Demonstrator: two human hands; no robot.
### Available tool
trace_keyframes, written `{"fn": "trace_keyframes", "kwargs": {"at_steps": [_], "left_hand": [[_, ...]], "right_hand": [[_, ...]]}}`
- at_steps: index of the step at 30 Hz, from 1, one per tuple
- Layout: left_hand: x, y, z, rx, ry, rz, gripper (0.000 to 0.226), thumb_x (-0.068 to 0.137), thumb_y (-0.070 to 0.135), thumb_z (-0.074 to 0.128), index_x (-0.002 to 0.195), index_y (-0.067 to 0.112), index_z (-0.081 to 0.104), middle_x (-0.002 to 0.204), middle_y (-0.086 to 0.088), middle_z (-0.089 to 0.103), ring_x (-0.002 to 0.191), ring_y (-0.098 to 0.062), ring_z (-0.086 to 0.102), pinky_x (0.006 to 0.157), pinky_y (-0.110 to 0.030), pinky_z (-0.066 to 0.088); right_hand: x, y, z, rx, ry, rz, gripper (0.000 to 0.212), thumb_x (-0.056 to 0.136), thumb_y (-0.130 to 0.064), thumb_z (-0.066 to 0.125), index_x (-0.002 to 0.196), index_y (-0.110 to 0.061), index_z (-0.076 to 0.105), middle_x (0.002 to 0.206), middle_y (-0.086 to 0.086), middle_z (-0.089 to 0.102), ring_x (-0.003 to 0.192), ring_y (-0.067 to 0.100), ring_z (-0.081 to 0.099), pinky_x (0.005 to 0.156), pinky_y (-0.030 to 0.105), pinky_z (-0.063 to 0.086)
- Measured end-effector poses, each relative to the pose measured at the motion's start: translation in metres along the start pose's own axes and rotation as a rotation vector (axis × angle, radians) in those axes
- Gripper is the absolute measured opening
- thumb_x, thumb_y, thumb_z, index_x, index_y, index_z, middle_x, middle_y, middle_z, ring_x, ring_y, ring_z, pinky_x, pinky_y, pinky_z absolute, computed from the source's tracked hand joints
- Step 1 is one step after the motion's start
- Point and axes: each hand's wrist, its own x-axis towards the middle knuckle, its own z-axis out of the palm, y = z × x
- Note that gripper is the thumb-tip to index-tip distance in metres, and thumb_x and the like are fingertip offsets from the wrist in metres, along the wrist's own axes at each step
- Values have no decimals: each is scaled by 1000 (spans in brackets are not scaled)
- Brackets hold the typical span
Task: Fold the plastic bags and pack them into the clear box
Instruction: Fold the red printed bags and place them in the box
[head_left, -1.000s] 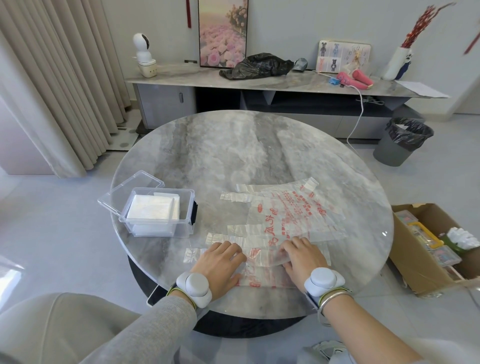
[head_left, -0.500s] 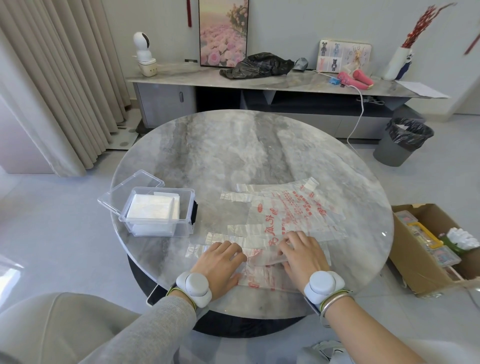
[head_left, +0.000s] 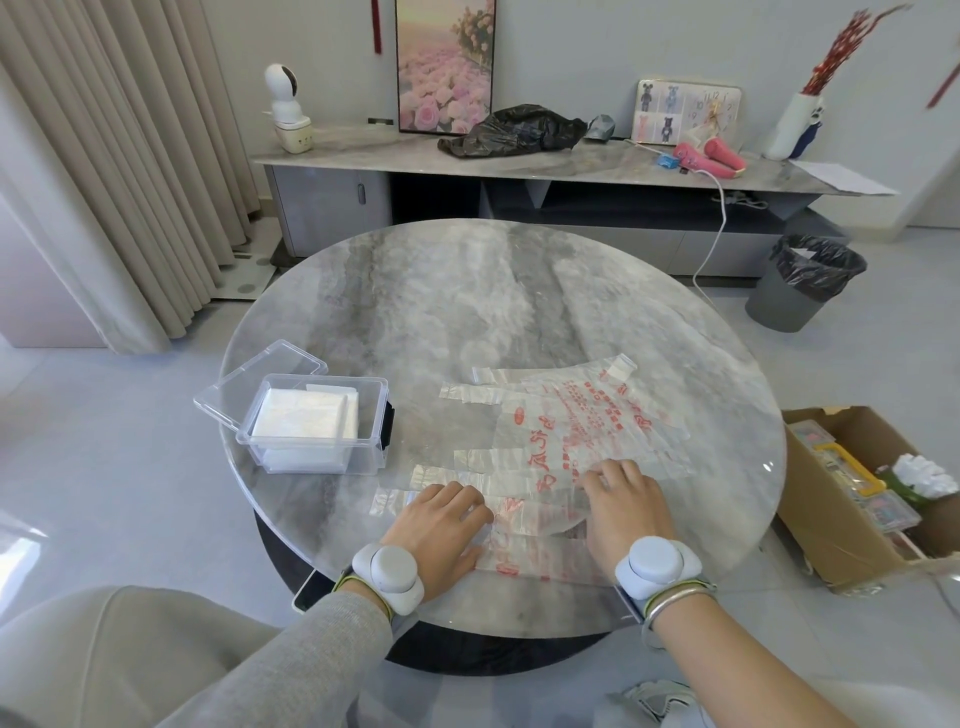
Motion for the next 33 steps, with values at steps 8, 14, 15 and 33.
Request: {"fn": "trace_keyframes", "kwargs": {"at_steps": [8,14,15,33], "left_hand": [[1,0,1,-15,-23,-9,33,71,40,76,99,27,64,101,8,61,86,-13,60,74,-25,53],[0,0,-1,-44,-40,-13,33,72,40,75,100,27,64,103,8,61,87,-12,59,72,-25,52],[0,0,-2,-47,-40,-16,33,71,40,75,100,27,64,103,8,61,87,-12,59,71,-24,52],[46,-18,-23,-230,-337,-218,54,88,51,61,136,29,47,132,6,50,121,-17,47,101,-27,32]], "right_hand": [[-15,-34,17,426,-49,-171,18,98,-24,41,113,-24,51,108,-8,53,97,11,51,74,24,42],[-5,-18,39,660,-90,131,3,92,-29,55,92,-32,53,83,-13,59,74,5,56,67,22,45],[-1,-14,40,685,-84,183,4,91,-30,56,90,-33,54,82,-14,59,73,6,55,66,22,44],[44,3,1,103,-374,-173,61,78,-55,66,128,-29,44,129,-4,46,120,20,42,97,35,35]]}}
